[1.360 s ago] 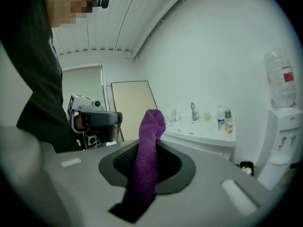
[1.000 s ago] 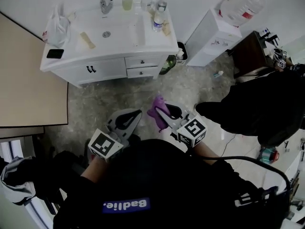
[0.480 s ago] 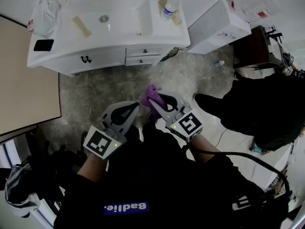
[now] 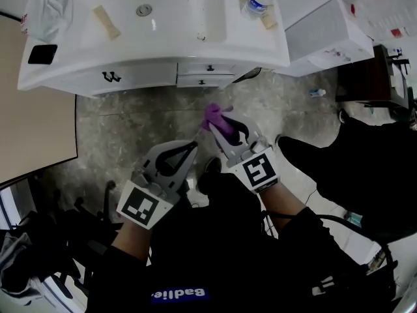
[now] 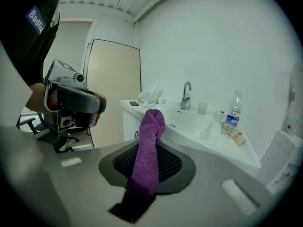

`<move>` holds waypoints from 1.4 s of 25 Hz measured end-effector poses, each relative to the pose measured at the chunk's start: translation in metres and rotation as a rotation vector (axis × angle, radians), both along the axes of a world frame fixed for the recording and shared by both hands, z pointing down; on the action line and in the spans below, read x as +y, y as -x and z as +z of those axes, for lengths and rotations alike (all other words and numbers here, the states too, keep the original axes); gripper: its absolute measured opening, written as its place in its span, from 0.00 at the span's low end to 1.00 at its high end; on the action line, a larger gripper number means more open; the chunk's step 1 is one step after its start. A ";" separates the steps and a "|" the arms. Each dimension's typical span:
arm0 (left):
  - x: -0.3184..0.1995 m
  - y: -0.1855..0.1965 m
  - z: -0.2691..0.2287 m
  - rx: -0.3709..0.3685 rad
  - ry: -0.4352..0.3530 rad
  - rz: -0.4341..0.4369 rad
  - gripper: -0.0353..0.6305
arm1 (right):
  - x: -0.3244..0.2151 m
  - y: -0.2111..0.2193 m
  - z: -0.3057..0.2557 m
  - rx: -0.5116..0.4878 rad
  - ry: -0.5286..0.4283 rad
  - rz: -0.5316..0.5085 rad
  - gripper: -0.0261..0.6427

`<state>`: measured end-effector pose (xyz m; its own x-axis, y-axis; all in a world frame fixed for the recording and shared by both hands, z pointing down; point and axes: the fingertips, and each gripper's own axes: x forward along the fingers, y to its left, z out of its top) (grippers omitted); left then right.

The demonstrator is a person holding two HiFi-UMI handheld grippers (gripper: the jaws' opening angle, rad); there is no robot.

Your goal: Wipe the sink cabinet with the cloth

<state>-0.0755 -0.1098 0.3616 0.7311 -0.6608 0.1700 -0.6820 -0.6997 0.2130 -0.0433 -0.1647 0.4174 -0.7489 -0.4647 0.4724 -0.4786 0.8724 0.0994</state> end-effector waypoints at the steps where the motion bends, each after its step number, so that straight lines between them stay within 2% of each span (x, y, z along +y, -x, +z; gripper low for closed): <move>1: -0.008 0.000 0.016 -0.003 0.012 -0.008 0.04 | -0.009 0.000 0.015 0.018 -0.011 0.000 0.15; 4: -0.033 0.003 0.065 0.012 0.037 -0.024 0.04 | -0.038 0.004 0.059 0.062 -0.045 0.016 0.15; 10: -0.068 0.006 0.145 -0.048 -0.049 0.001 0.04 | -0.092 0.020 0.128 0.201 -0.211 0.031 0.15; 17: -0.094 0.012 0.221 -0.061 -0.135 -0.007 0.04 | -0.141 0.044 0.187 0.314 -0.362 0.007 0.15; 20: -0.105 0.014 0.254 -0.035 -0.155 -0.024 0.04 | -0.157 0.050 0.207 0.334 -0.395 0.006 0.15; 25: -0.117 0.024 0.313 0.027 -0.118 -0.080 0.04 | -0.170 0.061 0.230 0.400 -0.505 -0.008 0.15; 29: -0.124 0.029 0.350 0.006 -0.128 -0.078 0.04 | -0.177 0.070 0.238 0.499 -0.614 -0.007 0.15; 32: -0.126 0.036 0.375 -0.015 -0.156 -0.079 0.04 | -0.184 0.077 0.247 0.544 -0.644 -0.014 0.15; 35: -0.121 0.041 0.404 -0.030 -0.151 -0.063 0.04 | -0.187 0.079 0.254 0.582 -0.671 -0.016 0.15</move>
